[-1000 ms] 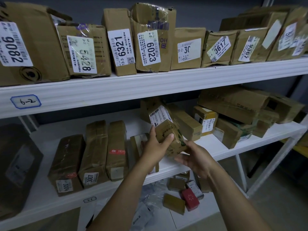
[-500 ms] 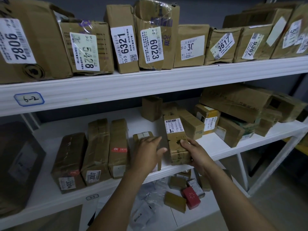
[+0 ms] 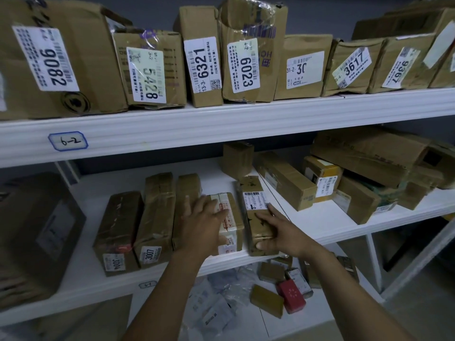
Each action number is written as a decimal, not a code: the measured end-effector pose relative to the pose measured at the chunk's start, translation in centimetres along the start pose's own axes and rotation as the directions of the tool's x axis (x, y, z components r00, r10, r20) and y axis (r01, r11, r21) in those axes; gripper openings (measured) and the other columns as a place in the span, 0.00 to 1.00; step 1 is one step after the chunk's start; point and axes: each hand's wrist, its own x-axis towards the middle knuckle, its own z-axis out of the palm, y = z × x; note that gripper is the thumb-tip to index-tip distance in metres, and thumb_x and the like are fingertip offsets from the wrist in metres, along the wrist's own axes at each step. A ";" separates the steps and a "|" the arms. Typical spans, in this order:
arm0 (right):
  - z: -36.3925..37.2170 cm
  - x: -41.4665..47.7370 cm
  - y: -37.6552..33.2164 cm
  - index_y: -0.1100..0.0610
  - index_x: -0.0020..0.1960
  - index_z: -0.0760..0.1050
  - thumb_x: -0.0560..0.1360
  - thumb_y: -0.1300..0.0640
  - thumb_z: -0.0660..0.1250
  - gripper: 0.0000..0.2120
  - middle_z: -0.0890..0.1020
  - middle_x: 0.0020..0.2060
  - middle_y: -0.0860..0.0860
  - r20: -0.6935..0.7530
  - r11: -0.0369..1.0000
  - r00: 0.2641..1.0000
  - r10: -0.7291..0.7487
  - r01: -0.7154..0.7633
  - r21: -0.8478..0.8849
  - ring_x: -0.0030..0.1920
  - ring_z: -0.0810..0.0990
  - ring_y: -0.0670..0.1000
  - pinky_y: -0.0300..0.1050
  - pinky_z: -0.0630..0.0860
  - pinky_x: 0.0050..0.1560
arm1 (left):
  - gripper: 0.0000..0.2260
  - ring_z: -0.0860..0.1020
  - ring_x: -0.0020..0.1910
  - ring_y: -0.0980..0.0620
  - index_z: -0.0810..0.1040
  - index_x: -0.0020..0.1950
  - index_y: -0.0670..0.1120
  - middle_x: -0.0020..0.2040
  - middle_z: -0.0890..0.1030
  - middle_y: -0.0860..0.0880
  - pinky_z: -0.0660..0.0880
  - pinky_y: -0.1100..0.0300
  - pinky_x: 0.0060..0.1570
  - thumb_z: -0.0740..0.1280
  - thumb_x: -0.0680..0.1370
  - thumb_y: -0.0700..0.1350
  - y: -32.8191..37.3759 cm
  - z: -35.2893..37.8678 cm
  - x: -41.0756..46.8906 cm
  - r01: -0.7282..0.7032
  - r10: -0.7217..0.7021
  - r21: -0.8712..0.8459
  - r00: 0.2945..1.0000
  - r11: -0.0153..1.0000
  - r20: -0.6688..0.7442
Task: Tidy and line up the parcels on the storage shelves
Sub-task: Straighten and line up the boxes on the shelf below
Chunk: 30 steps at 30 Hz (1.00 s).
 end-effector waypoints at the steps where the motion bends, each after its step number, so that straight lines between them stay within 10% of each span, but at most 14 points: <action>1: 0.1 0.3 0.1 0.48 0.76 0.60 0.69 0.49 0.76 0.41 0.47 0.78 0.44 -0.016 0.999 1.000 -0.004 0.003 -0.046 0.77 0.54 0.47 0.39 0.57 0.72 | 0.34 0.48 0.77 0.43 0.58 0.76 0.61 0.79 0.54 0.50 0.36 0.35 0.70 0.66 0.73 0.63 -0.4 0.2 -0.1 0.029 -0.029 -0.007 1.000 1.000 0.013; 6: 0.4 1.1 -0.5 0.51 0.74 0.65 0.70 0.53 0.76 0.36 0.54 0.78 0.46 -0.111 0.992 0.994 -0.015 0.001 -0.129 0.76 0.57 0.48 0.35 0.53 0.71 | 0.36 0.53 0.77 0.41 0.52 0.77 0.63 0.79 0.51 0.53 0.54 0.41 0.74 0.68 0.75 0.59 -1.8 1.8 -0.3 0.114 -0.092 -0.229 0.990 0.967 0.103; 22: 0.4 2.0 -1.4 0.50 0.74 0.67 0.70 0.49 0.76 0.35 0.55 0.78 0.51 -0.008 0.968 0.989 -0.147 0.142 -0.207 0.76 0.56 0.48 0.32 0.52 0.68 | 0.37 0.49 0.77 0.43 0.52 0.77 0.62 0.78 0.52 0.48 0.53 0.41 0.73 0.65 0.72 0.67 1.3 1.9 0.4 0.135 -0.130 -0.175 0.991 0.975 0.043; 30: -2.8 3.9 -0.7 0.48 0.57 0.81 0.78 0.44 0.63 0.14 0.82 0.56 0.47 -0.139 0.974 0.971 -0.193 0.172 -0.150 0.53 0.78 0.47 0.48 0.76 0.57 | 0.36 0.53 0.76 0.45 0.56 0.76 0.62 0.79 0.53 0.50 0.55 0.45 0.73 0.64 0.71 0.69 3.0 0.7 2.4 0.051 -0.028 -0.199 0.993 0.979 0.116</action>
